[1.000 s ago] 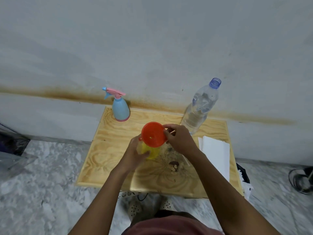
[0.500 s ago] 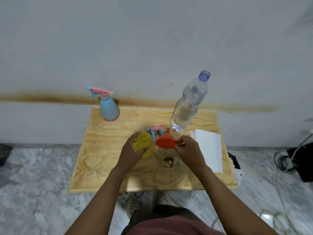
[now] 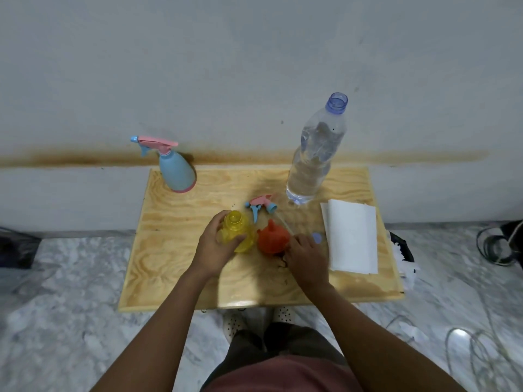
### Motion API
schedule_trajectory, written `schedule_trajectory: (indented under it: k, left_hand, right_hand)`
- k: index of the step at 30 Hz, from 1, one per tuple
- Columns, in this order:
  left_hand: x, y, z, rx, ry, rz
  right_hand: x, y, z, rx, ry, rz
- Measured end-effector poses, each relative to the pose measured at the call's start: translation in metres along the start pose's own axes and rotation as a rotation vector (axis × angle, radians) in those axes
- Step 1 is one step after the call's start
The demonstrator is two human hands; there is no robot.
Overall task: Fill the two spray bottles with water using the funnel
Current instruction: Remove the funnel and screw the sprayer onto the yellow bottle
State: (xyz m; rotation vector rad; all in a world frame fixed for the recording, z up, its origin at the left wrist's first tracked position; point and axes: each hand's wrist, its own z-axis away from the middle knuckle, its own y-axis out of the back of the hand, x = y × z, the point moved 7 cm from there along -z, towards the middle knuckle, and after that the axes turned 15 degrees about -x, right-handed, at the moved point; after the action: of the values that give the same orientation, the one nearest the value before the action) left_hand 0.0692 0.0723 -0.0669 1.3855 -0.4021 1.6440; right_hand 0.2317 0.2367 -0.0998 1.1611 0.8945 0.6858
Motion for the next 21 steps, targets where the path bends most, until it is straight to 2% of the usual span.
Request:
schedule_trajectory:
  k: [5, 8, 11, 15, 21]
  left_hand:
    - [-0.002, -0.002, -0.002, 0.021, -0.006, 0.006]
    - [-0.006, -0.002, -0.003, 0.024, 0.008, 0.015]
    - [-0.008, -0.003, -0.002, 0.035, 0.017, 0.033]
    - [-0.011, -0.006, -0.002, 0.056, 0.029, 0.056]
    - [-0.011, -0.007, -0.003, 0.094, 0.04, 0.052]
  right_hand:
    - [0.011, -0.013, -0.005, -0.096, 0.006, 0.001]
    - [0.016, -0.005, -0.008, -0.073, 0.03, -0.024]
    - [0.02, 0.015, -0.023, -0.084, -0.026, -0.198]
    - [0.015, 0.02, -0.066, -0.301, -0.131, -0.469]
    - [0.002, 0.003, -0.12, -0.463, -0.155, -0.388]
